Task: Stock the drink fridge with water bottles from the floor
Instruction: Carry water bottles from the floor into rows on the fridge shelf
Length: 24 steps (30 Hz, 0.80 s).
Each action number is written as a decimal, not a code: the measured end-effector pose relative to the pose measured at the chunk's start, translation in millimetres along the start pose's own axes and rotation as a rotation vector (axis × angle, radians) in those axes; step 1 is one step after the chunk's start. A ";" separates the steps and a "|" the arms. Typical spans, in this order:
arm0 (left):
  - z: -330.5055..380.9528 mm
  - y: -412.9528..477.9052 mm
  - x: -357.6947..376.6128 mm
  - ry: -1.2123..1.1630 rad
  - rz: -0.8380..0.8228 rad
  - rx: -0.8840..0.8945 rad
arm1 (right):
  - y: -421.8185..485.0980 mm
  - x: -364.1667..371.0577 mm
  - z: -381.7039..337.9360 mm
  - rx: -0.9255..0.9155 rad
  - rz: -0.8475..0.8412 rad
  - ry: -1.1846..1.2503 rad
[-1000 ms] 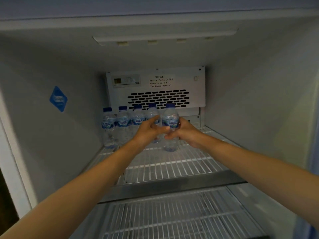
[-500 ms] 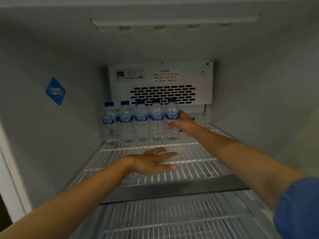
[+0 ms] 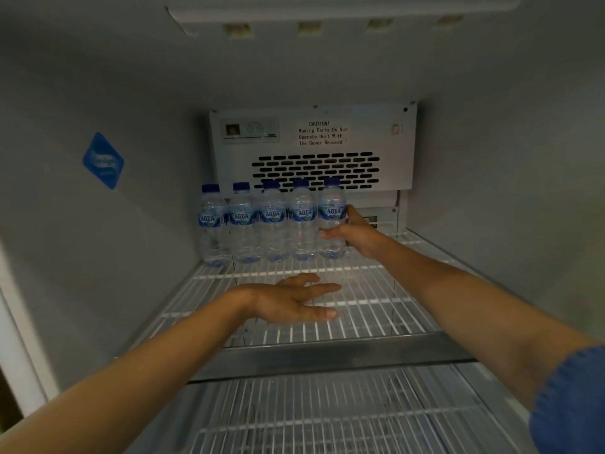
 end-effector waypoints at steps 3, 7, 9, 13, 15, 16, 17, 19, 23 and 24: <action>0.5 -0.3 -0.9 -0.003 0.001 0.002 | -0.8 -0.6 -1.0 -0.015 0.001 -0.018; 0.8 -1.1 -1.3 -0.017 0.006 0.001 | -2.3 -0.2 -3.5 -0.031 -0.007 -0.038; 0.6 -1.5 -1.6 -0.022 0.009 0.001 | -2.7 -0.3 -3.4 -0.022 -0.012 -0.043; -0.2 -1.2 -1.4 -0.040 0.008 0.001 | -4.8 -1.2 -2.4 -0.012 -0.041 -0.031; 0.2 -1.4 -0.9 -0.054 0.007 -0.001 | -4.6 -1.6 -1.1 -0.003 -0.065 -0.027; 0.3 -1.5 -0.9 -0.064 0.009 -0.003 | -3.1 -2.3 -0.6 0.000 -0.070 -0.026; 0.1 -1.6 -1.3 -0.074 0.012 -0.006 | -3.1 -2.4 -0.7 0.009 -0.071 -0.028; -0.7 -1.5 -2.1 -0.089 0.026 -0.007 | -2.1 -2.8 0.4 0.030 -0.064 -0.042; 0.7 -6.4 -4.6 -0.134 0.103 -0.022 | -17.7 -6.8 -4.6 0.080 -0.052 -0.175; 1.6 -11.1 -6.2 -0.139 0.136 -0.041 | -23.0 -8.6 -7.9 0.105 -0.042 -0.235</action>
Point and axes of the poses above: each hand's wrist, its own y-axis towards the middle knuckle, its own x-axis out of the palm, z = x × y, the point moved 4 cm from there along y, towards the middle knuckle, and after that the axes turned 15 degrees about y, right-handed, at the moved point
